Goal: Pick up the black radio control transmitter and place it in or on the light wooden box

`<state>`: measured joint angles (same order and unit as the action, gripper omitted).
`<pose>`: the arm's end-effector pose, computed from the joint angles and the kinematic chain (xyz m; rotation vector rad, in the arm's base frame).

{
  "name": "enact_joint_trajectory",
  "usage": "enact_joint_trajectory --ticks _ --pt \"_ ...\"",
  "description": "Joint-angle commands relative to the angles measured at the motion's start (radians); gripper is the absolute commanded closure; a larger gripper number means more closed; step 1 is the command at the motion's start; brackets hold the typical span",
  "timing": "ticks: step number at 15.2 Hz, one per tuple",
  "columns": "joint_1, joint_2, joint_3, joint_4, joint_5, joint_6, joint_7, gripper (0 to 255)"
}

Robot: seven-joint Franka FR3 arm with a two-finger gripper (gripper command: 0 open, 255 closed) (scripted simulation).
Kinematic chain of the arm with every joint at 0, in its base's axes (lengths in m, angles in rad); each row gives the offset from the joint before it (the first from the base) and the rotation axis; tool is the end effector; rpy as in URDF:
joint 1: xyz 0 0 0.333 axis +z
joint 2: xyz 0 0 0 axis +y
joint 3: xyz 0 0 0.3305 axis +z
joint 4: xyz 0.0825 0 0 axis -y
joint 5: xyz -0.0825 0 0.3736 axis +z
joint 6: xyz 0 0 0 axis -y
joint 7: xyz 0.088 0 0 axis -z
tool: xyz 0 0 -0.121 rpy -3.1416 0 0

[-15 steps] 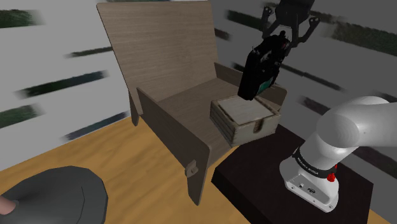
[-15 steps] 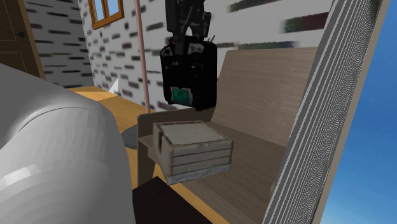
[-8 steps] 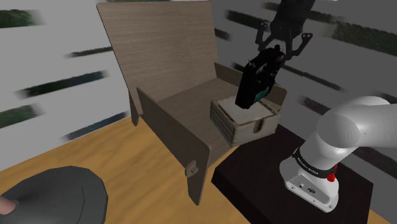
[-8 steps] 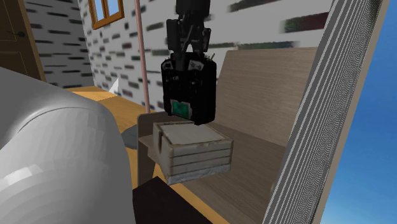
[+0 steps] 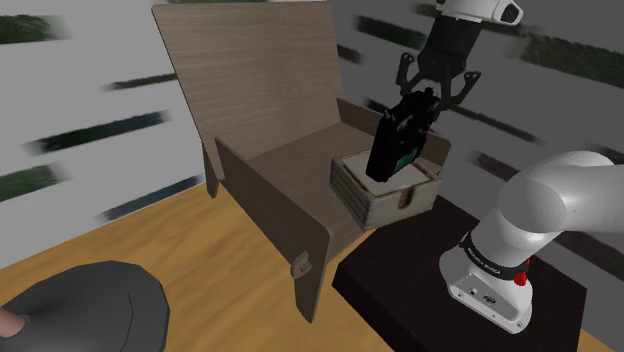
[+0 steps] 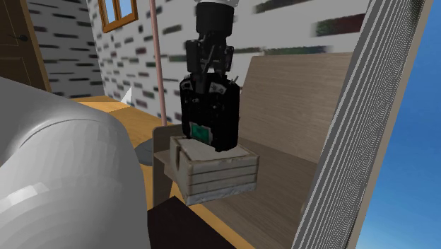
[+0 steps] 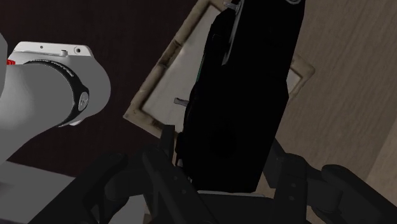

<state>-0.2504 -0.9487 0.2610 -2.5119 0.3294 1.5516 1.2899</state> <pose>0.2499 0.0624 0.5453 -2.3503 1.9539 0.1366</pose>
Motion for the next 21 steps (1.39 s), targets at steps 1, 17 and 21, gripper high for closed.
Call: enact_joint_trajectory --ticks 1,17,21 --pt "0.000 0.000 0.000 -0.001 0.001 0.002 0.000 255" --pt "-0.013 0.042 -0.033 0.145 -0.030 -0.102 0.006 0" --pt "-0.013 0.043 -0.033 0.145 -0.030 -0.102 0.006 0"
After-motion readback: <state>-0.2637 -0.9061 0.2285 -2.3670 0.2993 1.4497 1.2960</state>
